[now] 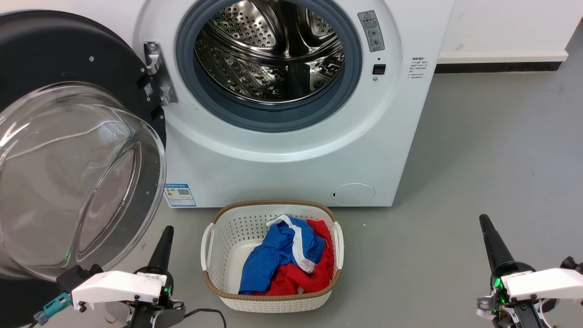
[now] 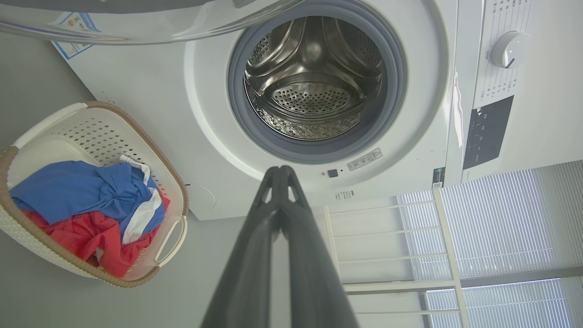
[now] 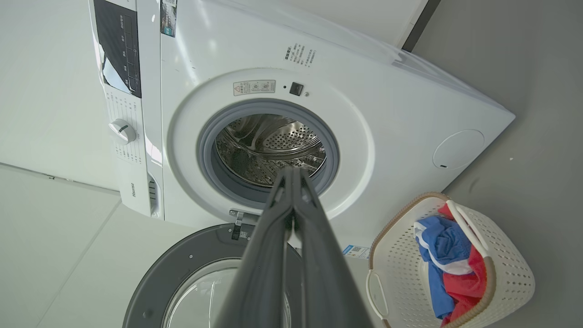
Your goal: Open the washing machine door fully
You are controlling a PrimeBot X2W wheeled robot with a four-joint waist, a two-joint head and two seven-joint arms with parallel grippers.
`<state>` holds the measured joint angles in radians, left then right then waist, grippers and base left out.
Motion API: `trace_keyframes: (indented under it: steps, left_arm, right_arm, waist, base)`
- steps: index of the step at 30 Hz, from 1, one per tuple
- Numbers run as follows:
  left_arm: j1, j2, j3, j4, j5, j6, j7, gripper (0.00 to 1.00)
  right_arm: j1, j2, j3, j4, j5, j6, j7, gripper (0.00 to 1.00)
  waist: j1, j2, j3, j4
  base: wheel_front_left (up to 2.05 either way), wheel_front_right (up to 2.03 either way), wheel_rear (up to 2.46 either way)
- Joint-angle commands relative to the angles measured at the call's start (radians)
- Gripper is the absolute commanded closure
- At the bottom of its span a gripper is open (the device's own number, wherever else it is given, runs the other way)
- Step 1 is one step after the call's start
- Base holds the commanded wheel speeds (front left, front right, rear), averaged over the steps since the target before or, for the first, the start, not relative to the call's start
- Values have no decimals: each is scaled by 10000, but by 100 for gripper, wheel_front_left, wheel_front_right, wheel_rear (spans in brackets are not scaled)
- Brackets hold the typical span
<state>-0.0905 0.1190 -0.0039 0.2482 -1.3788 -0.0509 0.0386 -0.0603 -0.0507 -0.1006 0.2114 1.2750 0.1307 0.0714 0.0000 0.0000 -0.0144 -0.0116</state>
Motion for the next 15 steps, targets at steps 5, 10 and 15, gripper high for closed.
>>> trace_keyframes:
  steps: [5, 10, 15]
  left_arm:
    - [-216, -116, 251, -73, -449, -183, 142, 100]
    - [-227, -201, 397, -69, -753, -299, 247, 100]
    - [-236, -285, 554, -66, -1056, -410, 342, 100]
  right_arm:
    - [-251, 6, -41, 36, 637, 1, 93, 100]
    - [-309, 6, -55, 80, 1086, 1, 153, 100]
    - [-332, 7, -73, 133, 1518, 1, 202, 100]
  waist:
    - [0, 0, 24, 16]
    - [0, 0, 45, 30]
    - [0, 0, 66, 44]
  base:
    - [0, 0, 0]
    - [0, 0, 0]
    - [0, 0, 0]
